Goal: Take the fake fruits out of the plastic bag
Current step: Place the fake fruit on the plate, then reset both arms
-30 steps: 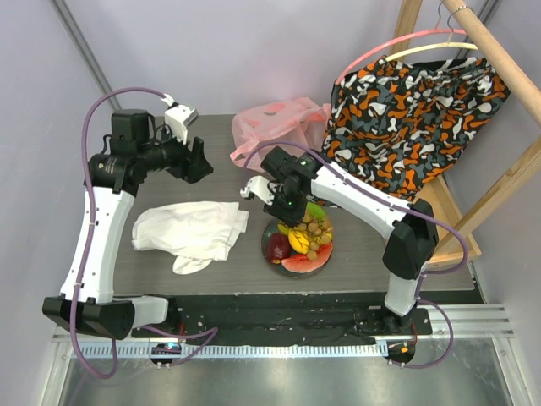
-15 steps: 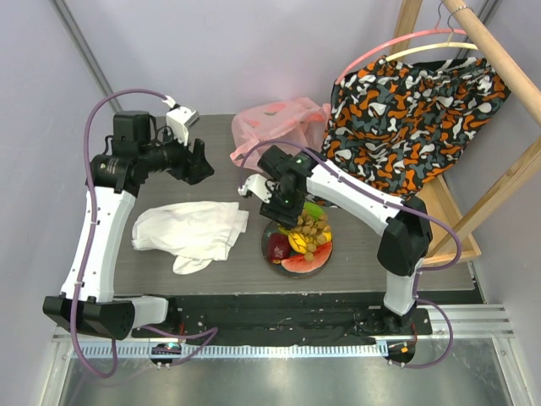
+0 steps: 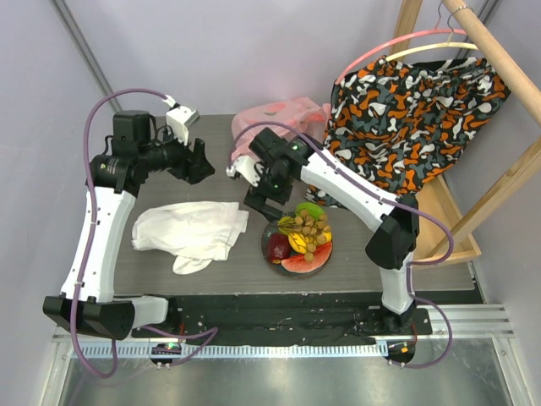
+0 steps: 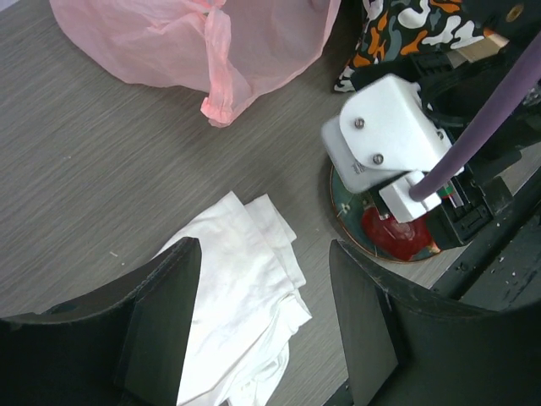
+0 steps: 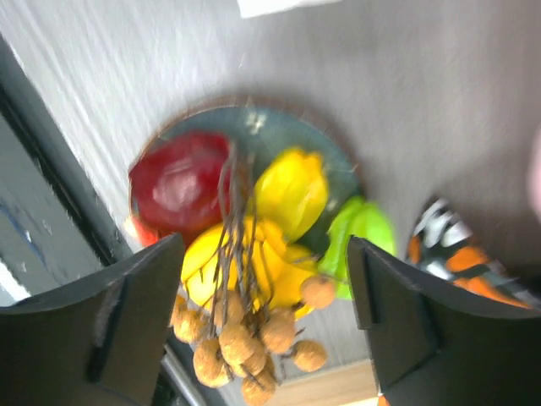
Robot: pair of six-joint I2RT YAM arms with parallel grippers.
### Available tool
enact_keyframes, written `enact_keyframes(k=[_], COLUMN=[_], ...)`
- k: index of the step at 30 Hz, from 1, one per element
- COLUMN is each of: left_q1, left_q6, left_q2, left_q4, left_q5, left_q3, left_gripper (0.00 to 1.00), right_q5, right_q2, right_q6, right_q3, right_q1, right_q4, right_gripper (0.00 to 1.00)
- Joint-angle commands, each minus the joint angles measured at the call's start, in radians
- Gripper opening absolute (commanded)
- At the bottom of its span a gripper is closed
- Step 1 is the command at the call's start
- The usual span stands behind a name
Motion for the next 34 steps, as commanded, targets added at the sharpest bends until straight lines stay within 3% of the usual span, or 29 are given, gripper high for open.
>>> enact_keyframes(k=[1, 2, 3, 4, 6, 7, 10, 17, 24, 28, 34], left_q1=[0.005, 0.005, 0.005, 0.005, 0.005, 0.005, 0.005, 0.008, 0.046, 0.051, 0.052], left_q6=[-0.015, -0.018, -0.032, -0.036, -0.05, -0.053, -0.082, -0.098, -0.141, -0.173, -0.256], left_q2=[-0.027, -0.028, -0.028, -0.027, -0.028, -0.031, -0.041, -0.045, -0.048, -0.045, -0.033], left_q4=[0.048, 0.048, 0.049, 0.048, 0.052, 0.06, 0.098, 0.134, 0.168, 0.191, 0.229], left_q5=[0.003, -0.006, -0.02, -0.049, -0.077, -0.088, -0.157, -0.25, -0.332, -0.439, -0.56], left_q3=[0.005, 0.007, 0.01, 0.014, 0.016, 0.013, -0.018, -0.076, -0.154, -0.194, -0.222], left_gripper=[0.68, 0.71, 0.89, 0.99, 1.0, 1.0, 1.0, 1.0, 1.0, 1.0, 1.0], right_q5=[0.044, 0.091, 0.25, 0.339, 0.532, 0.699, 0.892, 0.928, 0.888, 0.817, 0.649], right_q2=[0.008, 0.0, -0.015, -0.024, -0.035, -0.038, -0.092, -0.381, -0.598, -0.636, -0.661], right_q6=[0.083, 0.103, 0.129, 0.181, 0.219, 0.223, 0.208, 0.179, 0.22, 0.26, 0.304], right_q3=[0.196, 0.209, 0.216, 0.215, 0.21, 0.206, 0.105, -0.323, -0.683, -0.758, -0.764], right_q1=[0.006, 0.005, 0.005, 0.006, 0.005, 0.003, -0.009, -0.095, -0.38, -0.515, -0.517], right_q4=[0.059, 0.093, 0.173, 0.22, 0.335, 0.364, 0.456, 0.516, 0.502, 0.509, 0.545], right_gripper=[0.91, 0.93, 0.98, 1.0, 1.0, 1.0, 1.0, 0.99, 1.0, 1.0, 1.0])
